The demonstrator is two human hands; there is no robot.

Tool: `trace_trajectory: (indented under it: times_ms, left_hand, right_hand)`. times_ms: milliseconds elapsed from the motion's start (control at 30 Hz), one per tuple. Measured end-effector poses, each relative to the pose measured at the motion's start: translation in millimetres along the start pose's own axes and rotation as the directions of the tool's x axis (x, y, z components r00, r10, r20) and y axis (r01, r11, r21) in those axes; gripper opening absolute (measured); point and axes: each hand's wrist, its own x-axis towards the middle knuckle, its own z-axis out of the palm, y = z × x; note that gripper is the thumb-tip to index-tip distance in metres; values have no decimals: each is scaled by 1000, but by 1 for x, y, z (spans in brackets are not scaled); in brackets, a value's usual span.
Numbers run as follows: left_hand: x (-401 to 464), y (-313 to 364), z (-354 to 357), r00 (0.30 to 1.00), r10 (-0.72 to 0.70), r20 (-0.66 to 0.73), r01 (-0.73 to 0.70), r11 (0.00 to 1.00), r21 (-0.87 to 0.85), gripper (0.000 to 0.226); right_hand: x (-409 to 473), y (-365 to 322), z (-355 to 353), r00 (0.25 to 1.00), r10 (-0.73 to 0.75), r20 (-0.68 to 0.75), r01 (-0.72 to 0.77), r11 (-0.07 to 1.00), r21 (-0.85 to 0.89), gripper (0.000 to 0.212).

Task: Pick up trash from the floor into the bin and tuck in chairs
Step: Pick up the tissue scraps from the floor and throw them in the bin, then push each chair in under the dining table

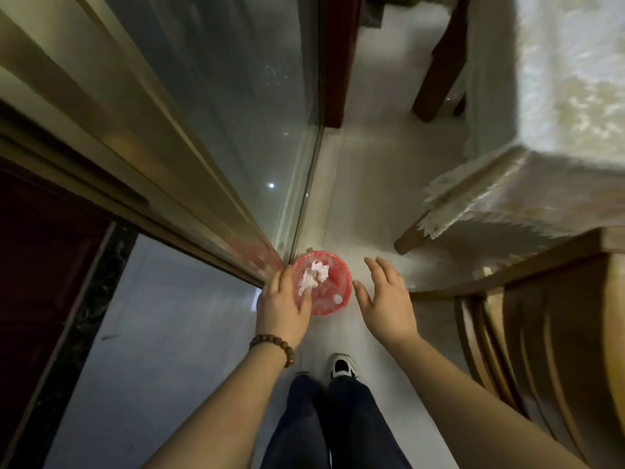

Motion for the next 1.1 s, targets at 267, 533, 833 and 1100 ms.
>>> trace_trajectory:
  times_ms: [267,533,833,1100]
  left_hand:
    - [-31,56,-38,964,262,40,-263,964,35,51]
    - [-61,91,-23,870,461,176,-477,877,58,60]
    - [-125,177,8,627,764,154,-757,644,-114,44]
    - [-137,269,11,586,806,84,-799,592,-106,66]
  right_hand:
    - [-77,-19,-60,986,92,-142,-97,995,-24,52]
    - [-149,-16,-85,890,200,-409,-209,978,22,48]
    - [-273,18,-132,569,356,-741,-389,911,139,30]
    - [-336,64,-171,282,492,-824,-633,741,226,37]
